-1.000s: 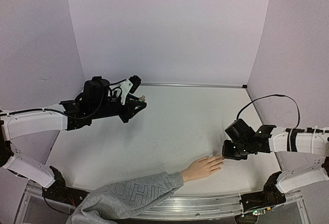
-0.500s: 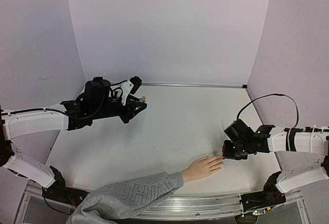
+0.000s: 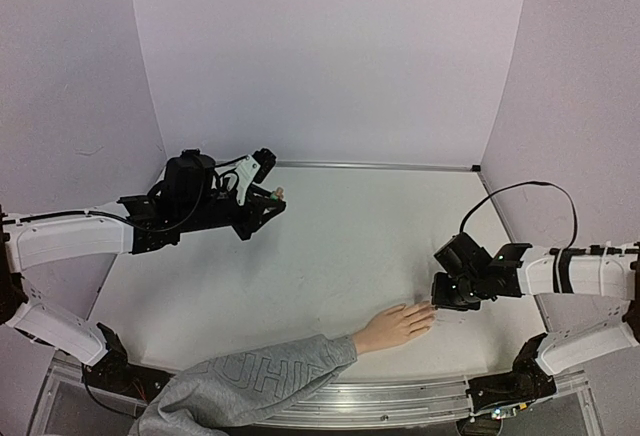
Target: Paint the nails
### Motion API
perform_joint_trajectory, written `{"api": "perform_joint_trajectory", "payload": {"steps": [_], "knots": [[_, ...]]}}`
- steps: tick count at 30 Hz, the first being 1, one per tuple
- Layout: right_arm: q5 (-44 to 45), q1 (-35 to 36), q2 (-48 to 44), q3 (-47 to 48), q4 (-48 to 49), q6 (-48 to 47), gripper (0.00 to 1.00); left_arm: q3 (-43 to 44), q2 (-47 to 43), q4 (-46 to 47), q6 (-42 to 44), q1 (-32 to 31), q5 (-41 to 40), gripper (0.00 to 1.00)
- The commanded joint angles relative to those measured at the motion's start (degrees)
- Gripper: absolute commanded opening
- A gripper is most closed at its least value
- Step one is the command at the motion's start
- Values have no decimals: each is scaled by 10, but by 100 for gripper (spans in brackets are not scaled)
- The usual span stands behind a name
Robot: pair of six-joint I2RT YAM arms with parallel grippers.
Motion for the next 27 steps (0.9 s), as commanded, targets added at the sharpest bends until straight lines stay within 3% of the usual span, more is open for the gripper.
{"api": "perform_joint_trajectory", "payload": {"steps": [1, 14, 27], "knots": [[27, -1, 6, 5, -10, 9, 0, 16, -1, 36, 2, 3, -9, 0], [46, -1, 16, 9, -12, 23, 0, 14, -2, 36, 4, 3, -11, 0], [32, -2, -57, 13, -60, 12, 0, 7, -18, 35, 0, 3, -10, 0]]}}
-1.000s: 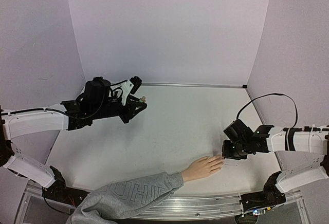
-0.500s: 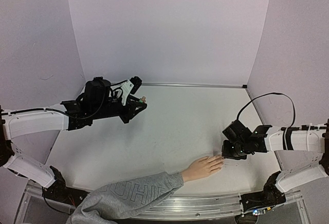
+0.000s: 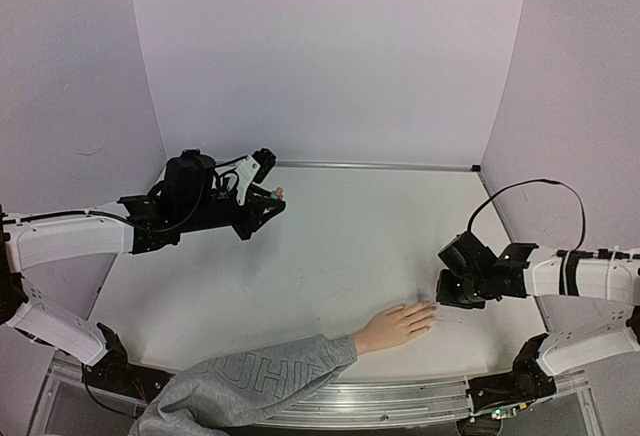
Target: Paint the nails
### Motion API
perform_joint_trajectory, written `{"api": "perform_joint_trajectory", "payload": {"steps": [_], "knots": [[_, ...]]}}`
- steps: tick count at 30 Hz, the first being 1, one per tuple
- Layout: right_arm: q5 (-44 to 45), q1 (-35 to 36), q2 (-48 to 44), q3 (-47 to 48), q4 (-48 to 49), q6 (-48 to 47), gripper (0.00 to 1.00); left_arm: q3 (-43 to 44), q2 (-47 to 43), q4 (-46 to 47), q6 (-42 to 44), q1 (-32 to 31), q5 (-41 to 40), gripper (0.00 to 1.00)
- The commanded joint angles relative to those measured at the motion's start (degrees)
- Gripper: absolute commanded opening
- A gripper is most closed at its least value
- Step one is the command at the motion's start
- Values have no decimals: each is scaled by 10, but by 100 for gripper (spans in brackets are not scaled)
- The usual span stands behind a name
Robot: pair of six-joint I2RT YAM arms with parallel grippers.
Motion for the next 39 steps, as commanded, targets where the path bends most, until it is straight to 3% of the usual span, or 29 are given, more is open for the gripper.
{"api": "perform_joint_trajectory", "payload": {"steps": [1, 39], "knots": [[-8, -2, -58, 11, -46, -8, 0, 6, -20, 36, -1, 3, -5, 0], [-46, -1, -2, 3, 2, -27, 0, 3, -25, 36, -9, 3, -2, 0]]}}
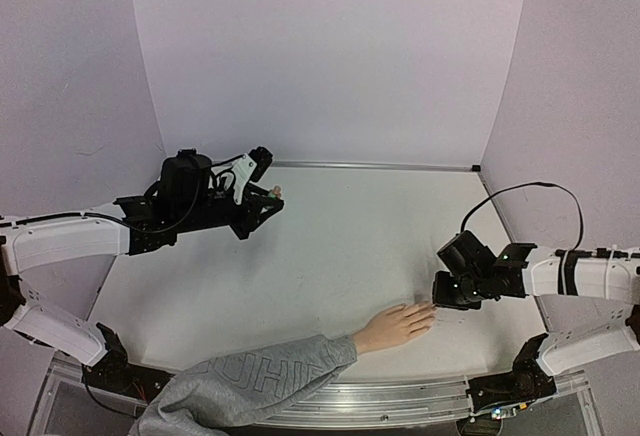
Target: Paint the nails
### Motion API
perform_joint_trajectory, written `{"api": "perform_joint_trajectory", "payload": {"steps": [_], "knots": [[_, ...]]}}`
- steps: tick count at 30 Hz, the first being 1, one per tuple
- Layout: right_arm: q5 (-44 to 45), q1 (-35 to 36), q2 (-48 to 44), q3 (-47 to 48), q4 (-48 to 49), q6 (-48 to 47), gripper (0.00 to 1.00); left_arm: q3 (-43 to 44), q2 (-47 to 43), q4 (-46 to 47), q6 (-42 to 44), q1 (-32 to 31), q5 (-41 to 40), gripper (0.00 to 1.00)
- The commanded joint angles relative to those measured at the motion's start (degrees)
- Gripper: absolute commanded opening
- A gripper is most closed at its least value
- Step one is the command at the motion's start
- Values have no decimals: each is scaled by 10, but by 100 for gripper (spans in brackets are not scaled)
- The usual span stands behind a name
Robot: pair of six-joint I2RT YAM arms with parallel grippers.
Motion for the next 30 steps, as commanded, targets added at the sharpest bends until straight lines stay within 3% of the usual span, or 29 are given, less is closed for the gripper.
{"api": "perform_joint_trajectory", "payload": {"steps": [1, 24, 30], "knots": [[4, -1, 8, 3, -6, -2, 0, 8, -11, 36, 1, 3, -3, 0], [45, -1, 48, 14, -27, 28, 0, 17, -2, 36, 8, 3, -4, 0], [73, -1, 16, 23, -49, 34, 0, 17, -3, 35, 9, 3, -6, 0]]}}
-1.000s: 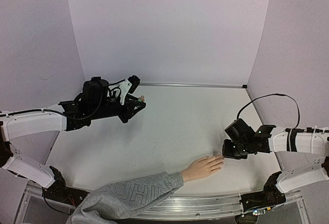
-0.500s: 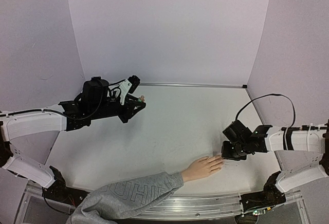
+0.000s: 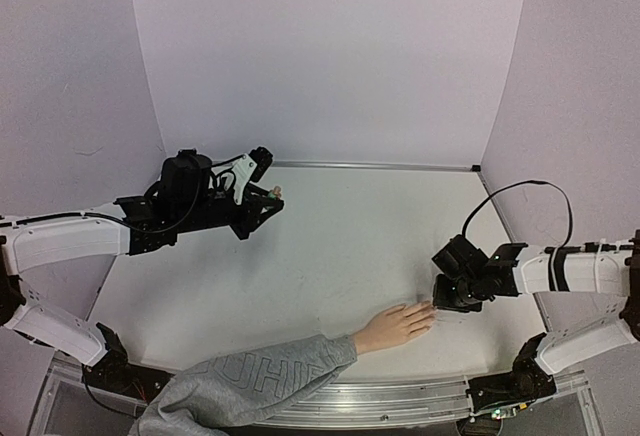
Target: Paint the nails
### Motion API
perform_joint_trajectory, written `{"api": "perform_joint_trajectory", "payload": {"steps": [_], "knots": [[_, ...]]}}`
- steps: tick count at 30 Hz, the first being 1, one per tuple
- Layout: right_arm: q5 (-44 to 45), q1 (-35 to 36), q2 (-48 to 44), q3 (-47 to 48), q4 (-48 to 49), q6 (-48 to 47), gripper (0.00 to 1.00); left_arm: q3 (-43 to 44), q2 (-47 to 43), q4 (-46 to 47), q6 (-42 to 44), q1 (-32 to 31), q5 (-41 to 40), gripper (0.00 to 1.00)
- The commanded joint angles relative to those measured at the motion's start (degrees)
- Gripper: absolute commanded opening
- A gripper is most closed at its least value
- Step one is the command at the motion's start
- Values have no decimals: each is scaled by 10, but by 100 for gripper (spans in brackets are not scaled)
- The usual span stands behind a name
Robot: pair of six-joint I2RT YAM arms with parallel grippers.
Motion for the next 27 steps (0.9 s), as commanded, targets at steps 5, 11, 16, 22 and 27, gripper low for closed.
{"api": "perform_joint_trajectory", "payload": {"steps": [5, 11, 16, 22, 27], "knots": [[9, -1, -51, 19, -54, 2, 0, 15, -5, 36, 5, 3, -4, 0], [-26, -1, -87, 17, -51, -21, 0, 10, -13, 36, 1, 3, 1, 0], [-41, -1, -73, 12, -45, -23, 0, 5, -22, 35, -4, 3, 2, 0], [-46, -1, -64, 8, -24, -25, 0, 3, -26, 35, -4, 3, 0, 0], [-49, -1, -56, 5, -15, -26, 0, 2, -24, 35, -3, 3, -2, 0]]}}
